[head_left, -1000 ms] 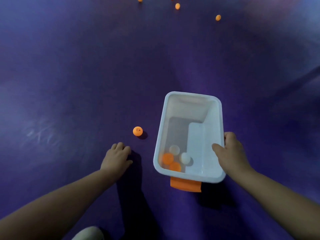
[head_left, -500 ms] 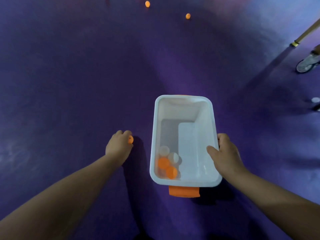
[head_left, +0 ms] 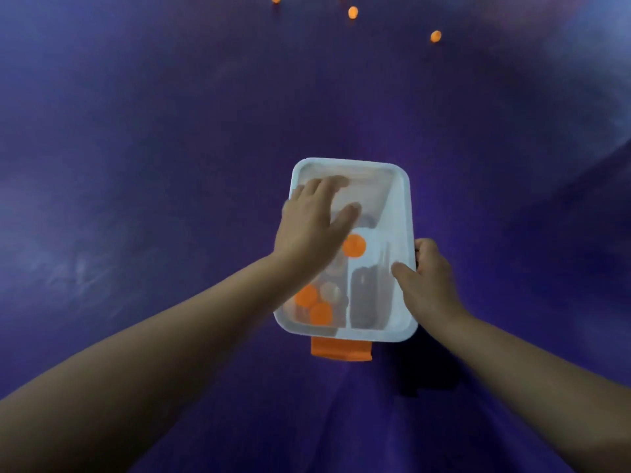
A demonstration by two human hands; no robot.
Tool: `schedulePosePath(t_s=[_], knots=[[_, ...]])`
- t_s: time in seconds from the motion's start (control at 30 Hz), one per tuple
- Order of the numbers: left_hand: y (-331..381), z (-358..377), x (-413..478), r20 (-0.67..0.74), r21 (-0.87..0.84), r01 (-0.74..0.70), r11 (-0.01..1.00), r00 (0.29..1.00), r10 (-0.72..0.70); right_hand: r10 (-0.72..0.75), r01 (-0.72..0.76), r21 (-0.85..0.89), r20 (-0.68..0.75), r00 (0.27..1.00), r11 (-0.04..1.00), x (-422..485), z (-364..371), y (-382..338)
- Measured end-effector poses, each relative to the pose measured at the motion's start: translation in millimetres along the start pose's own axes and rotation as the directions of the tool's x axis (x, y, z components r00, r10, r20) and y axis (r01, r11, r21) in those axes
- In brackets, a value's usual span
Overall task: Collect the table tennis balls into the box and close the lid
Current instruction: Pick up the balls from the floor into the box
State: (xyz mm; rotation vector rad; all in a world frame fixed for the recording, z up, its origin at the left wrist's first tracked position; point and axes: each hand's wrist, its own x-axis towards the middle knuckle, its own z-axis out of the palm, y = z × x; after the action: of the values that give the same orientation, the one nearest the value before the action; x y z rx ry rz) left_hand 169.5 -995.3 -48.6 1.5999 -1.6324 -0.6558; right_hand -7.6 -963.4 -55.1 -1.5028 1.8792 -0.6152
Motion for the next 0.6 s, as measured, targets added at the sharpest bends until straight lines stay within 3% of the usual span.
schedulePosePath(t_s=[0.07,0.23,0.37,0.6], knots=[[-1,-13,13,-0.098,0.093,0.023,0.995,0.995,-0.013,-0.028,0.027,0.016,0.036,0.999,0.999,15,2,-10],[25,-39,37,-0.159,0.256,0.19,0.948,0.975,-0.153,-0.079,0.078,0.019,0.075,0.994,0.997,36,-26,-44],[70,-71,34,-0.136,0.375,0.253,0.892,0.967,-0.217,-0.074,0.072,0.021,0.109,0.991,0.997,30,-69,-88],[179,-173,0,-0.131,0.403,0.379,0.833,0.925,-0.357,-0.053,0.057,-0.009,0.215,0.975,0.998,-18,-163,-207]])
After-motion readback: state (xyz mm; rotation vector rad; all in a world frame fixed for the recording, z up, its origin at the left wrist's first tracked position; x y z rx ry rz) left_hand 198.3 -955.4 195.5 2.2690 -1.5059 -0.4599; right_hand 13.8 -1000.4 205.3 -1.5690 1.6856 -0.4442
